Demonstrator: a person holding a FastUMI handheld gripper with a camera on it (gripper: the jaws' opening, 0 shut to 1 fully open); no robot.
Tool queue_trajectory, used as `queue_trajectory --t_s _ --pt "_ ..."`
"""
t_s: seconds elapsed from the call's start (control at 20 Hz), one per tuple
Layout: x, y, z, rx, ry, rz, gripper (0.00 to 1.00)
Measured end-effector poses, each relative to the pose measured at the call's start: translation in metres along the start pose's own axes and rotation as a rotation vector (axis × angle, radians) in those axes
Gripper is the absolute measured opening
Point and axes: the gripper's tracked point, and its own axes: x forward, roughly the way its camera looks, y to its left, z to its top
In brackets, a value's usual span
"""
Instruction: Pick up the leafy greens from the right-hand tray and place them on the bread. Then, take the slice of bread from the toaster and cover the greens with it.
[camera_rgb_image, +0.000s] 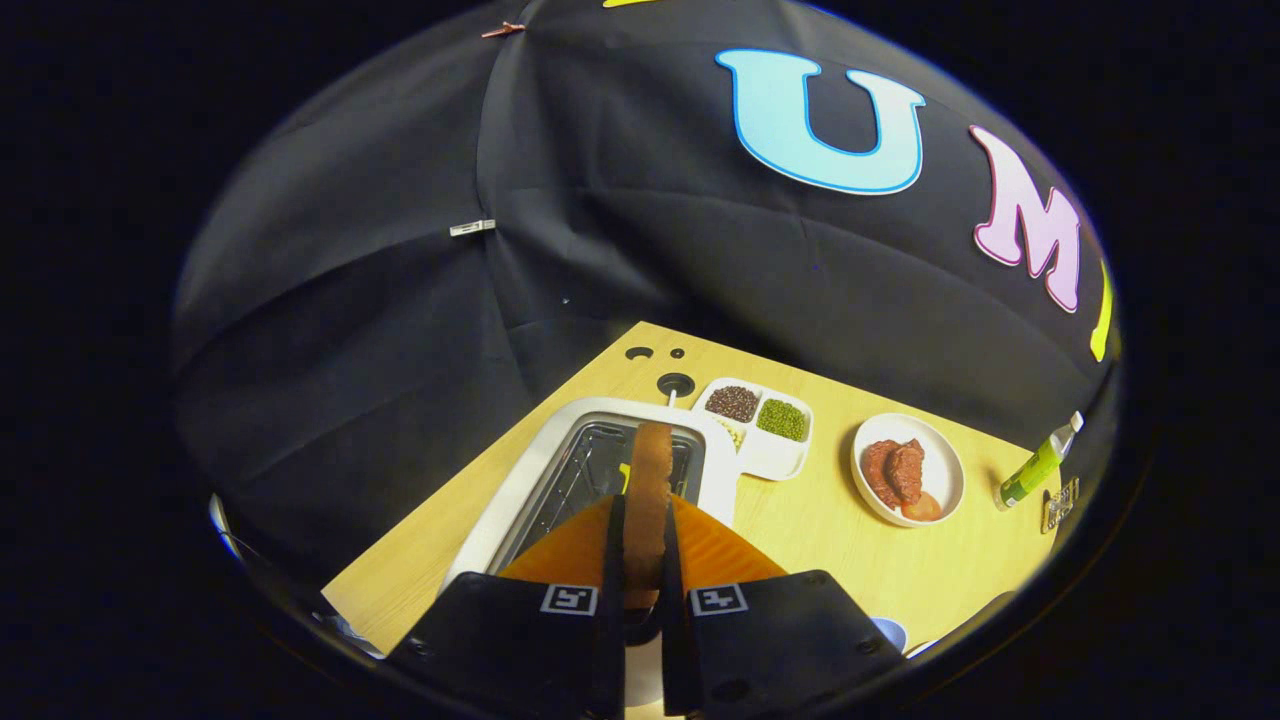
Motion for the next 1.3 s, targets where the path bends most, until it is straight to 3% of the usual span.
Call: queue_trajectory --t_s 0.4,0.85,1.1,1.3 --pt "-0.041 -0.016 0.049 0.067 -0.115 0.068 0.15" --pt "-0.112 -0.087 0.083 0.191 -0.218 0.039 0.15" --pt "-0.137 -0.133 0.061 0.328 -0.210 -0.003 0.15" --pt "-0.145 -0.166 0.015 0.415 -0.165 -0.042 0.15"
